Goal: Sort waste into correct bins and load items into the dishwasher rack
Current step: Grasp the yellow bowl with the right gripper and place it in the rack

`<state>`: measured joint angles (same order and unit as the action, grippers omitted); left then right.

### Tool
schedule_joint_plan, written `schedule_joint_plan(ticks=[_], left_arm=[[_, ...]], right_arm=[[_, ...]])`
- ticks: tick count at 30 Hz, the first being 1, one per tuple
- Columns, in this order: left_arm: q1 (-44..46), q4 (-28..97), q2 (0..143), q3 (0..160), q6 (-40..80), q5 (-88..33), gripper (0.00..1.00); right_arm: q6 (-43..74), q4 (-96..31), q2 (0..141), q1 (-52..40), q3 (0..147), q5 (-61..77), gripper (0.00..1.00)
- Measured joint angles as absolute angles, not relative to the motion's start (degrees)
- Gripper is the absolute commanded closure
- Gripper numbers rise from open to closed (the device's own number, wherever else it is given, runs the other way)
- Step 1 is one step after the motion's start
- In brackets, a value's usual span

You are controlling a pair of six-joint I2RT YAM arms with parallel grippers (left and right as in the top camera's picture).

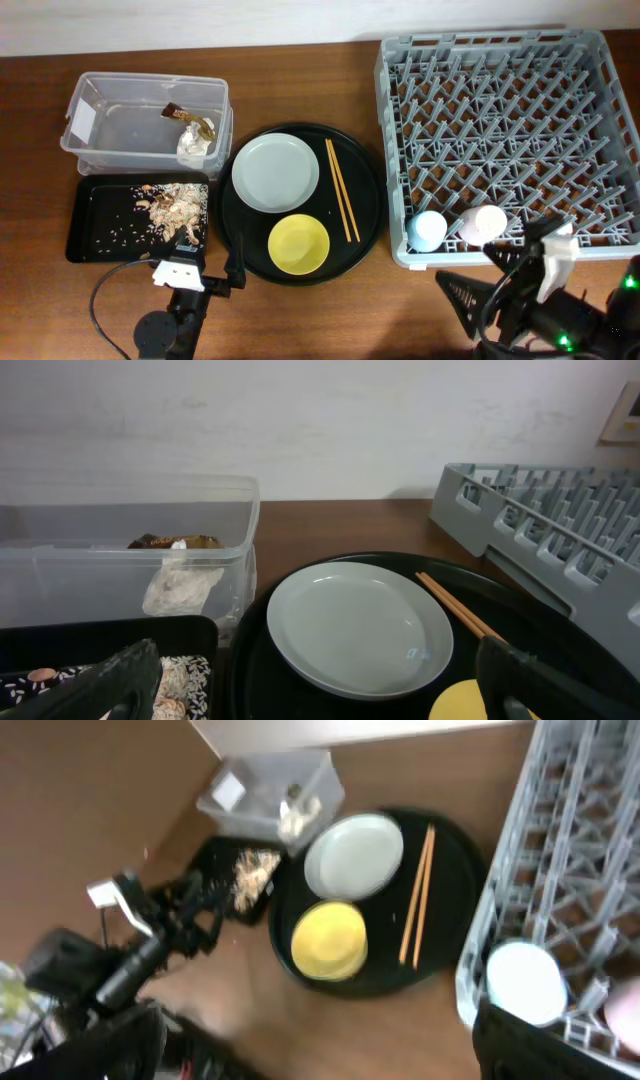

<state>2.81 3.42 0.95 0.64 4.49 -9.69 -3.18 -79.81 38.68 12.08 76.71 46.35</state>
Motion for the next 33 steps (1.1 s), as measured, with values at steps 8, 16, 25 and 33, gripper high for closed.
schedule_joint_plan(ticks=[8,16,25,33], left_arm=[[2.8,3.4,1.0,0.6,4.5,-9.8,0.01],[2.8,3.4,1.0,0.6,4.5,-9.9,0.01],[2.8,3.4,1.0,0.6,4.5,-9.9,0.01],[2.8,3.4,1.0,0.6,4.5,-9.9,0.01]], right_arm=[[3.6,-70.0,78.9,-17.8,77.0,27.5,0.01],[20.2,-54.0,113.1,-34.1,76.6,17.2,0.61],[22.1,-51.9,101.3,-36.7,77.9,13.1,0.51],[25.4,-50.8,110.4,-43.6,76.2,7.1,0.96]])
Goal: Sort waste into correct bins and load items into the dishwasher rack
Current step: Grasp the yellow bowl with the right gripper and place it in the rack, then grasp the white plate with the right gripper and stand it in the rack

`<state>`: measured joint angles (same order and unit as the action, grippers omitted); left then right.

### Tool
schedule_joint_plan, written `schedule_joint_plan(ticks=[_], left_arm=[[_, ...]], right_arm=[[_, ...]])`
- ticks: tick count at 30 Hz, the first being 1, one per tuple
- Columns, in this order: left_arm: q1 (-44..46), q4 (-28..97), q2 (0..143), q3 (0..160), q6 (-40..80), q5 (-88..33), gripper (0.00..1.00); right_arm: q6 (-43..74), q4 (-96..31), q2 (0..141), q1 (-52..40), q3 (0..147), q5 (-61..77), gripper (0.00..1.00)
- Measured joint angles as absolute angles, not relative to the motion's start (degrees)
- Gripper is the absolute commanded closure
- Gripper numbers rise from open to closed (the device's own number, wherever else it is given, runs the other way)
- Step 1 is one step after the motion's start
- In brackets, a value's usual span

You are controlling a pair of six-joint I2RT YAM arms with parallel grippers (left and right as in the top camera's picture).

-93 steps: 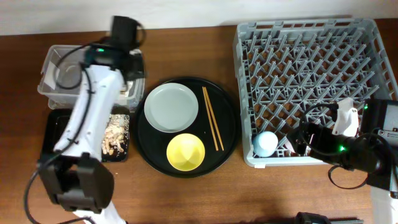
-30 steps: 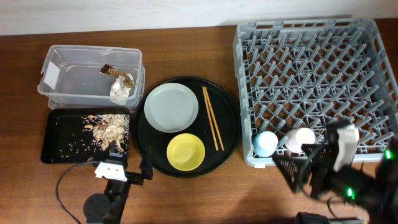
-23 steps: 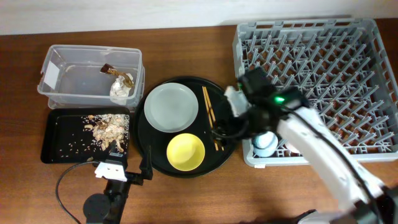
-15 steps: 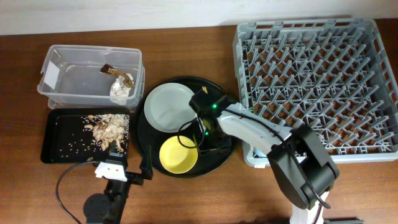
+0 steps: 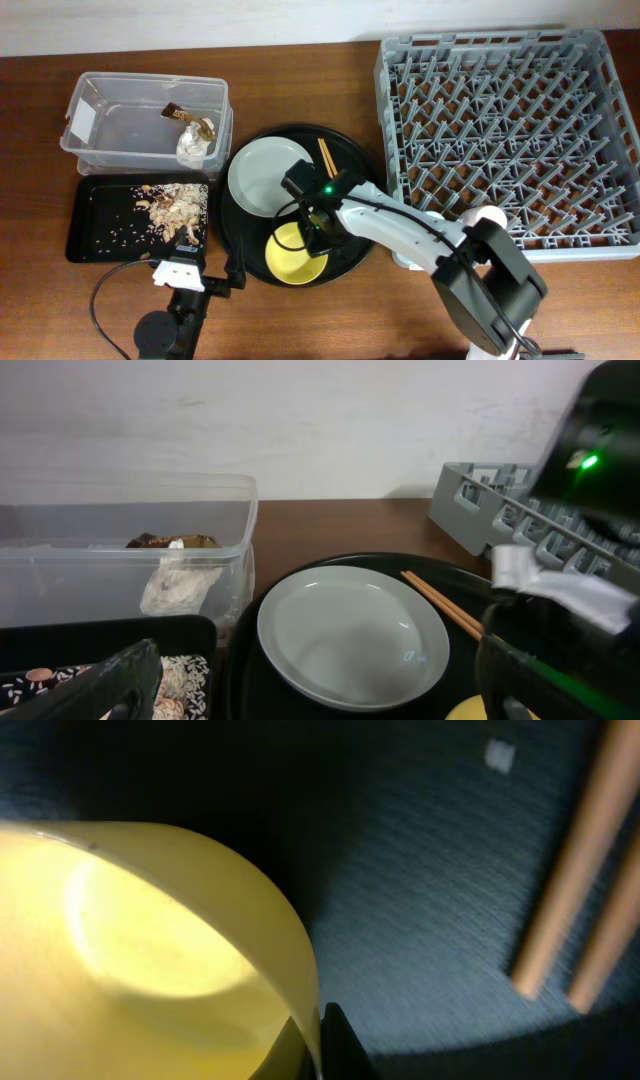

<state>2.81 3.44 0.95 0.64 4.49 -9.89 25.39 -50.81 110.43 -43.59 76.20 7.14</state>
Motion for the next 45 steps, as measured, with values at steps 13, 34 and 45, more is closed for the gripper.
schedule_joint_plan(ticks=[13,34,45], left_arm=[[2.8,3.4,1.0,0.6,4.5,-9.9,0.0],[2.8,3.4,1.0,0.6,4.5,-9.9,0.01],[2.8,3.4,1.0,0.6,4.5,-9.9,0.01]], right_arm=[[23.4,-51.1,91.6,-14.9,76.1,-69.5,0.96],[33.8,-51.5,106.3,-37.1,89.3,3.2,0.28],[39.1,-47.5,122.0,-36.9,88.6,7.7,0.96]])
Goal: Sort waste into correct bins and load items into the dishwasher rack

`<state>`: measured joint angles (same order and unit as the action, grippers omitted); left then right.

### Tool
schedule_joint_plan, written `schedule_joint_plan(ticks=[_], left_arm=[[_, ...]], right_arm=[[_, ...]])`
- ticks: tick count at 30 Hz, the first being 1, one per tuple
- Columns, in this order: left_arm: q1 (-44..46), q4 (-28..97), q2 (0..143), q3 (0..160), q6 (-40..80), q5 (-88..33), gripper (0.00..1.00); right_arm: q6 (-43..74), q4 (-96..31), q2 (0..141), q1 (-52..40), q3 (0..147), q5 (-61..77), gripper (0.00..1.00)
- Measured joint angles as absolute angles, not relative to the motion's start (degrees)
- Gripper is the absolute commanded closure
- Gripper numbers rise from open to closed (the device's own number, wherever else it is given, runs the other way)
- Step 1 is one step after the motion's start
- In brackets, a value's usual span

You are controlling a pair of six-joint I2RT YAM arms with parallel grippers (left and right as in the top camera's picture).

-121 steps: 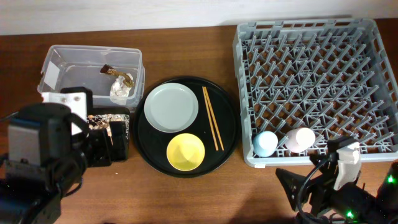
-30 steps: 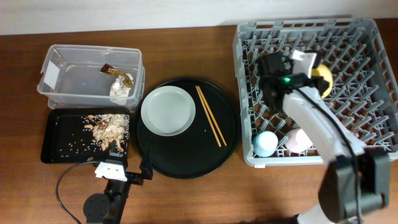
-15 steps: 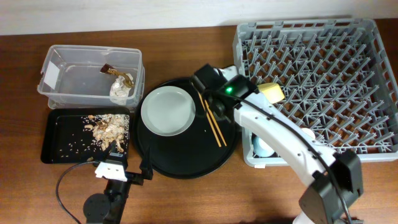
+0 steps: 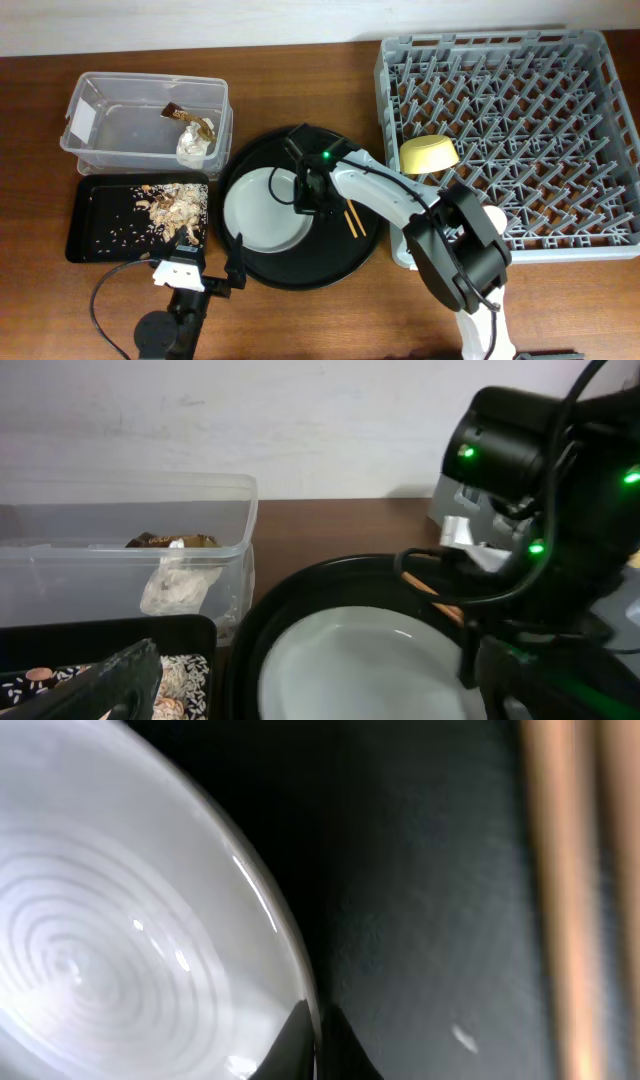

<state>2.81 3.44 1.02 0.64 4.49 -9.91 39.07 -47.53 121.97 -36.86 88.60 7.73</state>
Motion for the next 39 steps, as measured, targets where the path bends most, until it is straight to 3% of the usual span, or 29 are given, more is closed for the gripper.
schedule_joint_plan(ticks=[4,8,10,13,16,17,18,19,23,26,29,31,36,38,39], left_arm=[[2.8,3.4,1.0,0.6,4.5,-9.9,0.01],[2.8,3.4,1.0,0.6,4.5,-9.9,0.01],[2.8,3.4,1.0,0.6,4.5,-9.9,0.01],[2.8,3.4,1.0,0.6,4.5,-9.9,0.01],[2.8,3.4,1.0,0.6,4.5,-9.9,0.01],[2.8,3.4,1.0,0.6,4.5,-9.9,0.01],[2.8,3.4,1.0,0.6,4.5,-9.9,0.01],[2.8,3.4,1.0,0.6,4.5,-9.9,0.01],[2.8,3.4,1.0,0.6,4.5,-9.9,0.01],[2.8,3.4,1.0,0.6,4.5,-9.9,0.01],[2.8,3.4,1.0,0.6,4.5,-9.9,0.01],[2.8,3.4,1.0,0.6,4.5,-9.9,0.01],[2.8,3.4,1.0,0.6,4.5,-9.9,0.01],[2.8,3.4,1.0,0.6,4.5,-9.9,0.01],[2.8,3.4,1.0,0.6,4.5,-9.9,0.01]], right_arm=[[35.9,-52.8,104.6,-36.1,87.5,-8.4,0.96],[25.7,-54.1,82.6,-26.0,87.6,-38.9,0.96],[19.4,-57.1,82.7,-15.4,87.6,-52.2,0.96],[18.6,-56.8,88.4,-7.2,87.6,-57.8,0.96],[18.0,-57.5,98.3,-4.7,87.4,-60.0,0.93],[17.9,-58.2,101.4,-5.4,87.2,-60.1,0.87],[17.9,-59.1,103.3,-6.1,87.2,-60.1,0.59],[18.0,-61.0,104.3,-6.8,87.1,-60.1,0.45],[18.2,-64.5,100.2,-19.2,87.4,-49.7,0.35],[18.2,-62.0,90.8,-31.7,89.3,-29.2,0.42],[18.2,-57.4,97.1,-39.2,89.4,-13.5,0.62],[17.6,-54.4,110.3,-38.9,88.3,-10.5,0.62],[13.7,-48.1,121.3,-35.9,88.2,-4.8,0.65],[13.5,-47.9,122.6,-34.5,88.2,-3.1,0.75],[13.3,-47.9,122.7,-34.4,88.2,-2.6,0.96]])
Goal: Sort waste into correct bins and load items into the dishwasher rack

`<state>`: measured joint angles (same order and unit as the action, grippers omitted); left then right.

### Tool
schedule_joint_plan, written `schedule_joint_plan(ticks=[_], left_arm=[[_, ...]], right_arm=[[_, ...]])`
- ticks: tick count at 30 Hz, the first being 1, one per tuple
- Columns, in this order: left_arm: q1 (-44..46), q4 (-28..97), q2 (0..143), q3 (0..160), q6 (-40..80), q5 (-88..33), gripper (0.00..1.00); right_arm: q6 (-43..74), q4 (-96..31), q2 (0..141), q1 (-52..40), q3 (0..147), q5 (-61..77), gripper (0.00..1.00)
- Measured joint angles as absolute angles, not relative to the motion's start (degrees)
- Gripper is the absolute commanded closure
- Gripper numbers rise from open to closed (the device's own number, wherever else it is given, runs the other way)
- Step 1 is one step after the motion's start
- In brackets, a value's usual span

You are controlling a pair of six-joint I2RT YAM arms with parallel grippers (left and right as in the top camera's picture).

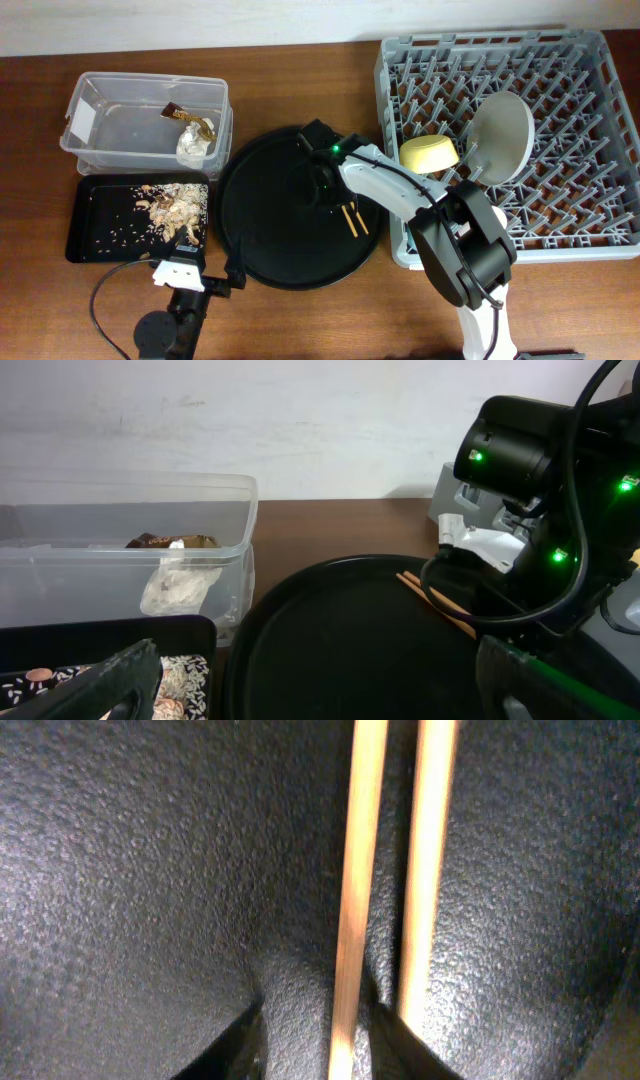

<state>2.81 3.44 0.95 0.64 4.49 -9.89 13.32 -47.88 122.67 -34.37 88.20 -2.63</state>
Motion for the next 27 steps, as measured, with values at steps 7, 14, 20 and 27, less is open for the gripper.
schedule_joint_plan(ticks=[7,14,20,27], left_arm=[[2.8,3.4,1.0,0.6,4.5,-9.9,0.01],[2.8,3.4,1.0,0.6,4.5,-9.9,0.01],[2.8,3.4,1.0,0.6,4.5,-9.9,0.01],[2.8,3.4,1.0,0.6,4.5,-9.9,0.0]], right_arm=[[13.5,-54.4,118.0,-34.2,90.8,5.5,0.96],[13.7,-51.8,102.9,-17.5,96.5,-5.7,0.96],[7.6,-33.6,113.2,-13.4,95.4,-4.7,0.26],[6.4,-54.0,104.6,-28.6,96.2,5.6,0.43]])
